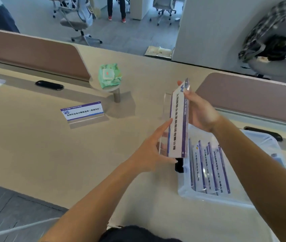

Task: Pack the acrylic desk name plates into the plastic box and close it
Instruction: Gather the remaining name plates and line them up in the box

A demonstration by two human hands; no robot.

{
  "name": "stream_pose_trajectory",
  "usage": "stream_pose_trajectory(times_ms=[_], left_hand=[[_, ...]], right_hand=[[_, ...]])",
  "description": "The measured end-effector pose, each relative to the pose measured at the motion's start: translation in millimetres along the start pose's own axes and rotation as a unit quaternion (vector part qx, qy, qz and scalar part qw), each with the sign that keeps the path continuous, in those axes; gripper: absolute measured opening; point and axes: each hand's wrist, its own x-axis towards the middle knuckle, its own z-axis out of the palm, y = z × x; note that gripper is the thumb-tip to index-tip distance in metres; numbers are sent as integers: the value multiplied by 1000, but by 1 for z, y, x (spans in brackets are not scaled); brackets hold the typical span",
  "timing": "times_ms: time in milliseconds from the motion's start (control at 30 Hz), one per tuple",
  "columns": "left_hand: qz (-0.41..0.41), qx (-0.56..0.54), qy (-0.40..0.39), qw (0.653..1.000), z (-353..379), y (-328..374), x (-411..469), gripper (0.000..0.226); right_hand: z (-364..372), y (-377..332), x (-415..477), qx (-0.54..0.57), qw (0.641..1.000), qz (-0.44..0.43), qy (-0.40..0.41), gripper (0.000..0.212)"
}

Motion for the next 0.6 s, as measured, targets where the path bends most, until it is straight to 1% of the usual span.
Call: stream_pose_trajectory(times_ms=[67, 100, 133, 167, 233, 300, 367, 467, 600], left_hand=[[11, 16, 7, 1000, 14, -3, 6, 109], [21, 24, 10, 999, 20, -6, 10, 108], [33, 22, 12, 999, 25, -6, 13, 106], [44, 15, 10, 999, 29, -5, 16, 105], [60, 2, -2, 998, 36, -7, 25, 104], [66, -25, -7, 997, 40, -13, 32, 104], [64, -44, -23, 997, 44, -18, 38, 102], [78, -36, -45, 995, 58, -19, 42, 100], [108, -35, -75, 991, 86, -16, 40, 101]], right_hand=[[-4, -11, -19, -86, 994, -24, 57, 50], [-5, -16, -29, -134, 987, -39, 82, 45], [-7, -21, -39, -176, 978, -55, 97, 44], [-8, -25, -49, -208, 971, -64, 104, 47], [-9, -32, -69, -234, 966, -52, 102, 60], [-7, -37, -85, -252, 964, -23, 84, 72], [-3, -37, -98, -301, 949, 12, 90, 78], [3, -28, -111, -356, 918, 44, 166, 75], [-7, -23, -130, -370, 892, 63, 250, 66]])
